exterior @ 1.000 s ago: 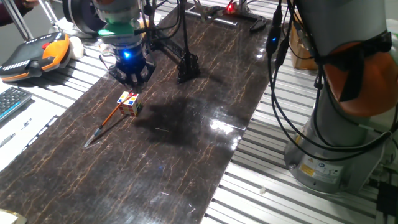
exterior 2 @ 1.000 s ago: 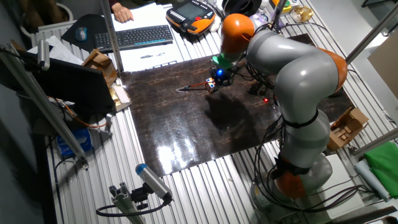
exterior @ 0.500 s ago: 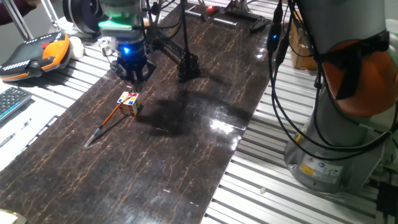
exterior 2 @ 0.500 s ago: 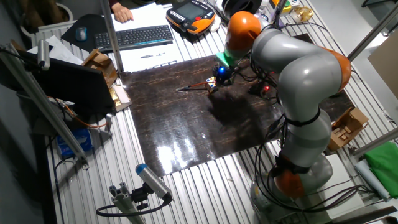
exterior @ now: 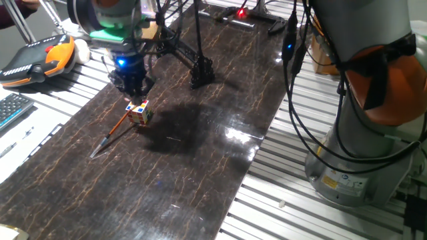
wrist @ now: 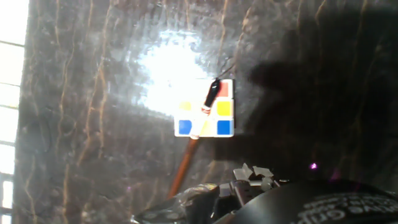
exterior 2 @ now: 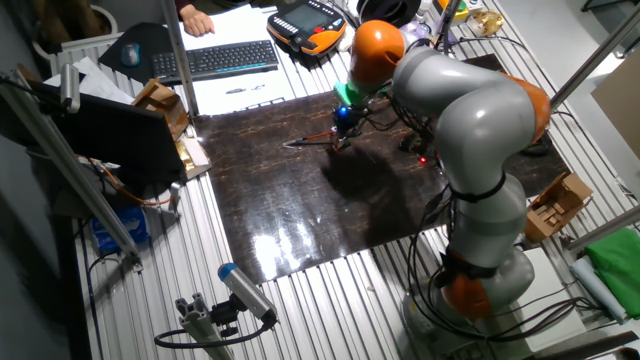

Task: Place the brush on the pen rack

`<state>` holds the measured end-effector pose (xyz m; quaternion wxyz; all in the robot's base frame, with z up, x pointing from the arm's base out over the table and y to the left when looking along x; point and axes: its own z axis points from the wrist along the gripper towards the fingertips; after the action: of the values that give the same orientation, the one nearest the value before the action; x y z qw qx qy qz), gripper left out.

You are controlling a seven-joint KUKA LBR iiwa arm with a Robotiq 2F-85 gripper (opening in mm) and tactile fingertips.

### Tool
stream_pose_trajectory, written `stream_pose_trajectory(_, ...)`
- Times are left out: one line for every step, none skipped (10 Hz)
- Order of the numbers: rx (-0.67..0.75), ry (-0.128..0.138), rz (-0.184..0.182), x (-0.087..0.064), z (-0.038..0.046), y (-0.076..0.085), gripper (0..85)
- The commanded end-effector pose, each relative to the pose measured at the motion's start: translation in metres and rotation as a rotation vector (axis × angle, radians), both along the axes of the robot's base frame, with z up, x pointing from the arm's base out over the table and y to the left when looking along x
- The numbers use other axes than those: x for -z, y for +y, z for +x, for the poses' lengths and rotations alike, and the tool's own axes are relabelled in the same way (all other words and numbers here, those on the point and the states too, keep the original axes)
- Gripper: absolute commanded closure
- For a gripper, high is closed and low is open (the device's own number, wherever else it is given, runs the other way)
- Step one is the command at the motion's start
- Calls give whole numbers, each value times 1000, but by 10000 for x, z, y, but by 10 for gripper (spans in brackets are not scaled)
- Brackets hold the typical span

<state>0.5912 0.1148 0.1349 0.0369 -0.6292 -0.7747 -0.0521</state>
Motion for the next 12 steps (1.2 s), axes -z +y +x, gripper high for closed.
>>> stream_pose_trajectory(24,-1,18,40,53,20,843)
stream_pose_trajectory(37,-3,28,76,89,50,843)
stream_pose_trajectory(44,-2,20,108,129,102,843)
stream_pose_trajectory(57,-1,16,134,171,145,843)
stream_pose_trajectory(75,2,24,169,205,180,843)
stream_pose_trajectory(83,1,22,194,227,209,843)
stream_pose_trajectory(89,0,13,216,253,239,843)
stream_pose_trajectory(95,-2,14,238,272,258,843)
stream_pose_trajectory(105,-2,20,267,297,287,843)
stream_pose_trajectory(114,-4,22,290,317,317,843)
stream_pose_trajectory(117,-5,22,312,330,329,843)
stream_pose_trajectory(118,-6,24,326,337,327,843)
